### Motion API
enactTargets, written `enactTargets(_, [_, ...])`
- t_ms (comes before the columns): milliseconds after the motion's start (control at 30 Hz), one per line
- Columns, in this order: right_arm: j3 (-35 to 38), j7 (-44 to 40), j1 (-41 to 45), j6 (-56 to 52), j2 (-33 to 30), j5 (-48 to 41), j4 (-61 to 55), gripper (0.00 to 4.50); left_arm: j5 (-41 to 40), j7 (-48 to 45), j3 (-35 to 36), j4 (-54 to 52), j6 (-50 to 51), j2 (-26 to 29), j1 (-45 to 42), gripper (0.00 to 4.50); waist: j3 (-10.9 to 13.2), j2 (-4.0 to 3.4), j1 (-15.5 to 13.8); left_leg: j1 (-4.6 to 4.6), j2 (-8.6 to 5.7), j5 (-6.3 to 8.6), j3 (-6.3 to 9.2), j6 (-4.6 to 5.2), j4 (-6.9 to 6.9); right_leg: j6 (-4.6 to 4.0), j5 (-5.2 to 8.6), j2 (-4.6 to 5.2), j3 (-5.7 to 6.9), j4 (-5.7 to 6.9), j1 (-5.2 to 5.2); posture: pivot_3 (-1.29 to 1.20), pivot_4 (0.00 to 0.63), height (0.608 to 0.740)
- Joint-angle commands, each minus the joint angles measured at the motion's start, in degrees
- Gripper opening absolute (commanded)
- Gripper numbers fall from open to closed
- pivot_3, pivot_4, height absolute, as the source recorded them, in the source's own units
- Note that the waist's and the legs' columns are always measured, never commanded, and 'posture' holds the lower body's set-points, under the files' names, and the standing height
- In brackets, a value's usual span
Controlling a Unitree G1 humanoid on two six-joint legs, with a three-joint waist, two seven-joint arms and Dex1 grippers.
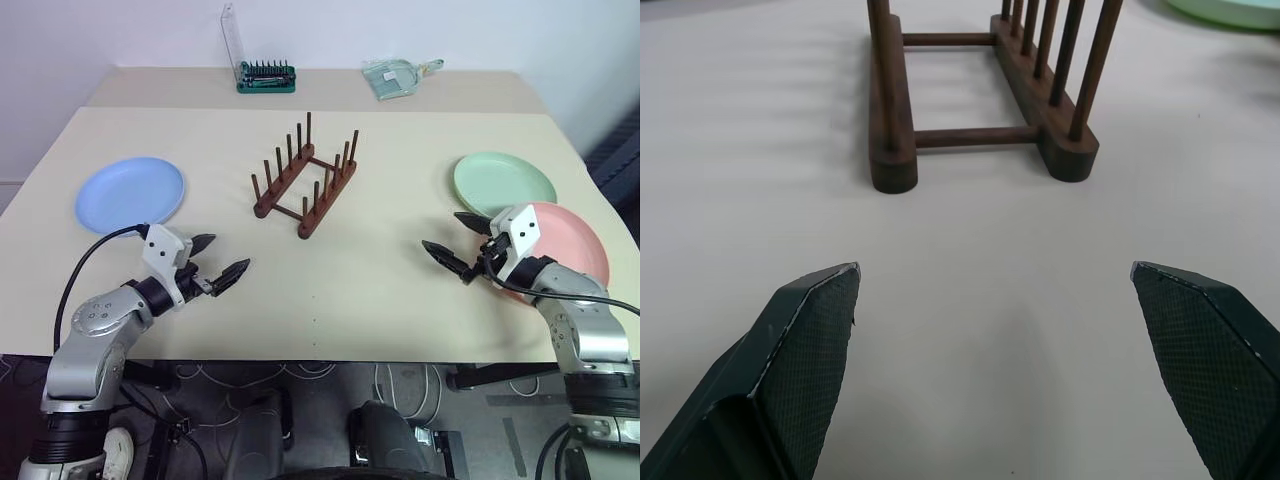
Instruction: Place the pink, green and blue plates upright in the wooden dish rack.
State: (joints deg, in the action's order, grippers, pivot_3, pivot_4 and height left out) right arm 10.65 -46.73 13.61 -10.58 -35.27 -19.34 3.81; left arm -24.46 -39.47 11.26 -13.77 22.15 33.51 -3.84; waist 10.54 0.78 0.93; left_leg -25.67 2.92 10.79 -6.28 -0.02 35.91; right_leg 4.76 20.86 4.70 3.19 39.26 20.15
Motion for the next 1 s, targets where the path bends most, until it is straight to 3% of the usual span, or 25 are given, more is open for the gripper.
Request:
enactTargets(33, [0.2,-0.3,1.4,1.8,0.0,-0.1,-0.4,4.47,-0.6,0.2,1.5,-1.6,-0.4,0.4,-0.1,4.50,0.0,0.00,0.0,0.00,0.00,0.00,0.00,0.00,0.00,0.00,0.00,0.00,0.00,0.00,0.01,0.00,0.150,0.732])
enactTargets(567, [2.2,-0.3,-5.7,5.6,0.0,-0.8,-1.3,4.47,0.4,-2.4,-2.1,2.2,-0.9,-0.2,-4.1,4.50,0.0,0.00,0.0,0.12,0.00,0.00,0.00,0.00,-0.02,0.00,0.00,-0.02,0.01,-0.01,-0.09,0.00,0.150,0.732])
enactTargets(1000, [0.8,6.7,-5.6,-6.5,-0.5,-0.4,-17.9,4.47,1.0,-7.3,-5.5,2.8,-1.4,1.3,-3.9,4.50,0.0,-0.01,-0.1,0.16,0.00,0.01,0.00,-0.01,-0.04,0.00,0.00,0.02,-0.03,-0.03,-0.13,0.00,0.150,0.732])
